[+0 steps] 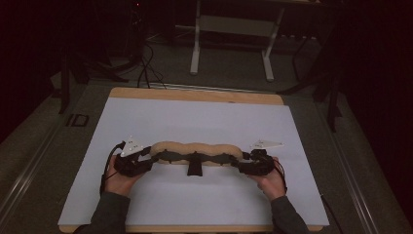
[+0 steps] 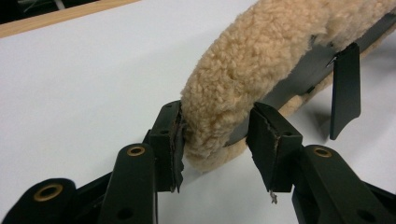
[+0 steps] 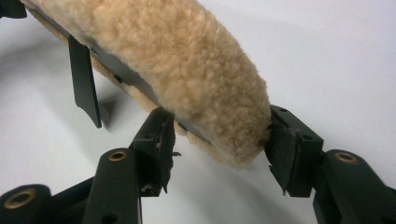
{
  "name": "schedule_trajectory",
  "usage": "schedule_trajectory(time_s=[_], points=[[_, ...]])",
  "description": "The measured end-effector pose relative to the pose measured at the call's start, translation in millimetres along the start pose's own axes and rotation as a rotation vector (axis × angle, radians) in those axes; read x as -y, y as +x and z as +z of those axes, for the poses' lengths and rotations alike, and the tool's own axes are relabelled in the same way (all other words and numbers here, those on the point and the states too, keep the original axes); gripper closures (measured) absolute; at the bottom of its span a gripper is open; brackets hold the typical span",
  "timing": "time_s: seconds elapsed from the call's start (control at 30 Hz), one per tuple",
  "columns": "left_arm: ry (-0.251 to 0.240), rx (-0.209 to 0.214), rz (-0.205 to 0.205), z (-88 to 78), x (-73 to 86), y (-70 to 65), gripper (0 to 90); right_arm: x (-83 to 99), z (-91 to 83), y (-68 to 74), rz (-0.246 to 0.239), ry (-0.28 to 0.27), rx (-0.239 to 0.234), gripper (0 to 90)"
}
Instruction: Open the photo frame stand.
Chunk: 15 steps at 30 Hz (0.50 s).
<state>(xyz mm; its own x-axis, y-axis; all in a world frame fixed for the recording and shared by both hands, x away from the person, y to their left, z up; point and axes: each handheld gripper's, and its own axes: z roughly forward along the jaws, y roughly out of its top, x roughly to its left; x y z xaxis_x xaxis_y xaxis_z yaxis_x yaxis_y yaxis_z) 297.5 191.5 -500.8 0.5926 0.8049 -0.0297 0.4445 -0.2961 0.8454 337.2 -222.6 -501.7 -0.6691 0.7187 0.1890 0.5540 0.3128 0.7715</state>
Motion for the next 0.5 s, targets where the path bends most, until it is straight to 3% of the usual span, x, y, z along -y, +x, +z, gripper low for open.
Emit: schedule_trajectory(time_s=[0.5], points=[[0.005,-0.008,0.011,-3.8,3.0,-4.5,56.9,6.8,-3.9,3.7,0.044,-0.014,0.008,43.6]])
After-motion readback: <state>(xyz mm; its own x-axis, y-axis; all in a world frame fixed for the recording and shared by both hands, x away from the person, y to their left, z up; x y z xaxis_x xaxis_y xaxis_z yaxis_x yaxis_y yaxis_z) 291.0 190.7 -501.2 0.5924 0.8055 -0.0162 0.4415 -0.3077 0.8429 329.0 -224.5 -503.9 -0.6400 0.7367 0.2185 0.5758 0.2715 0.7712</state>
